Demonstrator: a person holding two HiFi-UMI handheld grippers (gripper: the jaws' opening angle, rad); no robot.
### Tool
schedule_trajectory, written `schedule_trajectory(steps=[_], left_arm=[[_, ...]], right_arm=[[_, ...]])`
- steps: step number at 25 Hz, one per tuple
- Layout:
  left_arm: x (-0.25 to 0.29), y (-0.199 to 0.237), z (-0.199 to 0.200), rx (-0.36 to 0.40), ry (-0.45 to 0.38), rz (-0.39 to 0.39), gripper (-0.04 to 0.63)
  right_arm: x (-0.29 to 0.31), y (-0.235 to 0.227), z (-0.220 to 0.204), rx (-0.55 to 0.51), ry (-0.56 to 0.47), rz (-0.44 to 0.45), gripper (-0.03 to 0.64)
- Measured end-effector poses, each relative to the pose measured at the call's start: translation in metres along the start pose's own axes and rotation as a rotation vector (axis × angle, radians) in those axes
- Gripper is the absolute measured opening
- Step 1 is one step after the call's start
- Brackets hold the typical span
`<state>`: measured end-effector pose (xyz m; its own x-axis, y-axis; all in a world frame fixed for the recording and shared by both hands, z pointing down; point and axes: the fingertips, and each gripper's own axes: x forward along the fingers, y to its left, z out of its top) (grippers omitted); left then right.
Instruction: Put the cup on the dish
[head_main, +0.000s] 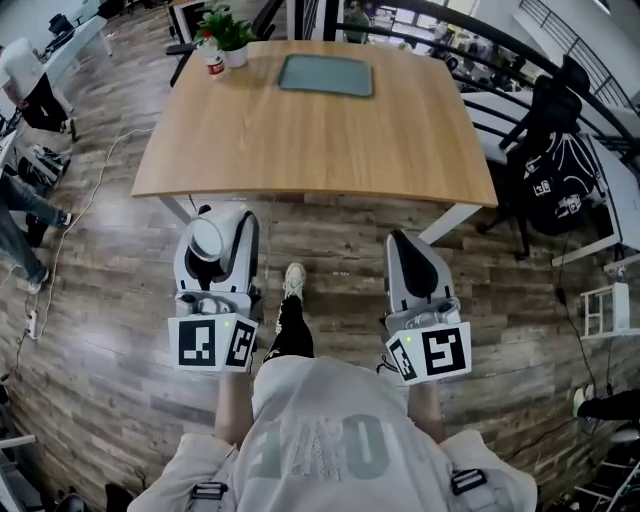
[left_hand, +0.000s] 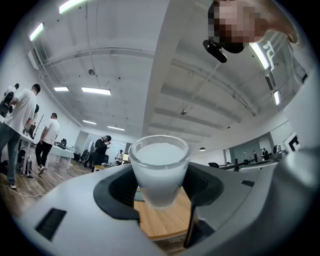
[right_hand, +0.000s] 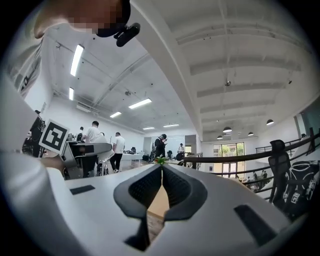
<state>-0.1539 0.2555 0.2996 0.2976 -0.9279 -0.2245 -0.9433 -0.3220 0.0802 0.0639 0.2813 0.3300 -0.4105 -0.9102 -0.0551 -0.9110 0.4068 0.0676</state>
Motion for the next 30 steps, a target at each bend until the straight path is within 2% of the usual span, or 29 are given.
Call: schedule_trajectory(steps=[6, 9, 18, 25, 30], left_arm=[[0.079, 0.035, -0.016, -0.018, 0.046, -0.022, 0.258], [0.119, 0.057, -0.018, -0.017, 0.056, -0.034, 0.258], [0.234, 0.107, -0.016, 0.000, 0.037, -0.102, 0.258], [0.291, 0.132, -0.033, 0.000, 0.067, -0.139, 0.258], [0.316, 0.143, -0.050, -0.017, 0.093, -0.149, 0.258]], right_arm=[[0.089, -0.025, -0.014, 0.014, 0.077, -0.006, 0.021], [0.130, -0.031, -0.017, -0.016, 0.102, -0.006, 0.021], [0.241, -0.062, -0.004, -0.020, 0.096, -0.047, 0.021], [0.298, -0.077, -0.014, -0.007, 0.128, -0.067, 0.021], [0.314, -0.086, -0.029, 0.020, 0.168, -0.093, 0.021]])
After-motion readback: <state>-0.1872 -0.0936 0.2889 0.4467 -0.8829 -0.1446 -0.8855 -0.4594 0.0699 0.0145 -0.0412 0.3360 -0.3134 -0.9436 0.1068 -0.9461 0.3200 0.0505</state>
